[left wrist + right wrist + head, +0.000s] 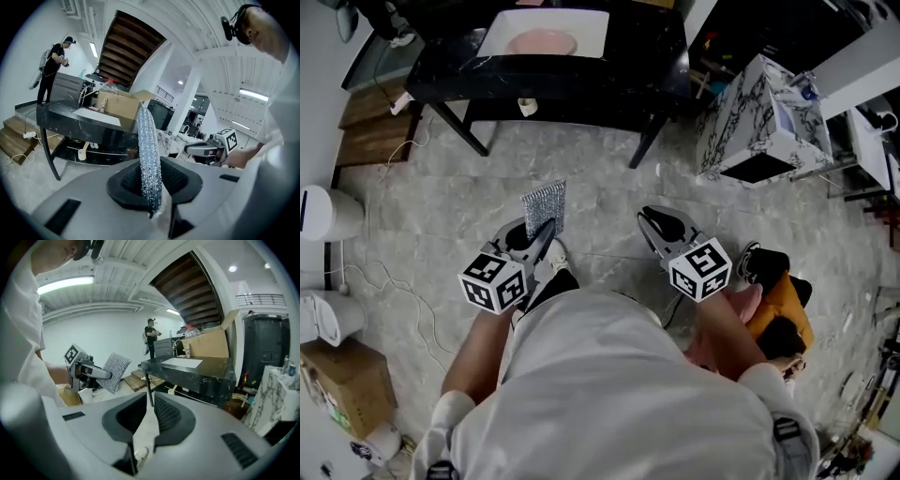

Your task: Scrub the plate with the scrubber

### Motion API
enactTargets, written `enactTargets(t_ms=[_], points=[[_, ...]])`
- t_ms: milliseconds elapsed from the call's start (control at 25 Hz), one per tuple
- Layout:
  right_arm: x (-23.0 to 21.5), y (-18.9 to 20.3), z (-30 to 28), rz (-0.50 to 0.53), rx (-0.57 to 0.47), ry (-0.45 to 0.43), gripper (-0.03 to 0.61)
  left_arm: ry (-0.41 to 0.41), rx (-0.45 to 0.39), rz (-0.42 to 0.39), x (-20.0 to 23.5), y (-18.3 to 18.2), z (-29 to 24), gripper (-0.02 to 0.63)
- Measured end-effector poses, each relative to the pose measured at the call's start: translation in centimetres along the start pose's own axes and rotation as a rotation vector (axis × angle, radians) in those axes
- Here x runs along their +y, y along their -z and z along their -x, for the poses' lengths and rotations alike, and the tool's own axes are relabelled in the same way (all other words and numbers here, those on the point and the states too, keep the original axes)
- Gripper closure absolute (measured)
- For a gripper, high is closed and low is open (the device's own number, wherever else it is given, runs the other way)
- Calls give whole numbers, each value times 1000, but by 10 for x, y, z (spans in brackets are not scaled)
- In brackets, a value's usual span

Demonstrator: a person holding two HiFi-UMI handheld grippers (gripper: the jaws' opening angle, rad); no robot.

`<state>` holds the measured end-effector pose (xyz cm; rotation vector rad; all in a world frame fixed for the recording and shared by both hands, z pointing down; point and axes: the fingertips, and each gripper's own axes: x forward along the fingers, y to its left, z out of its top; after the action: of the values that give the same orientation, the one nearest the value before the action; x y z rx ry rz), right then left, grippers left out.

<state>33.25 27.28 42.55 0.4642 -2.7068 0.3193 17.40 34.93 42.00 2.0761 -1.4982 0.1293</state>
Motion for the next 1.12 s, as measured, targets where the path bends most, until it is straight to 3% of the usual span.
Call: enactTargets(t_ms=[280,640,1120], points=[[-25,-63,-92,14,11,59,521,30,-12,-36,83,-58,2,540],[-45,-125,-184,7,-5,66,508,-10,-47,5,171,-91,3,539],[-169,-180,-310,-86,-17,13,508,-111,-36,-6,270,-175,-67,540]])
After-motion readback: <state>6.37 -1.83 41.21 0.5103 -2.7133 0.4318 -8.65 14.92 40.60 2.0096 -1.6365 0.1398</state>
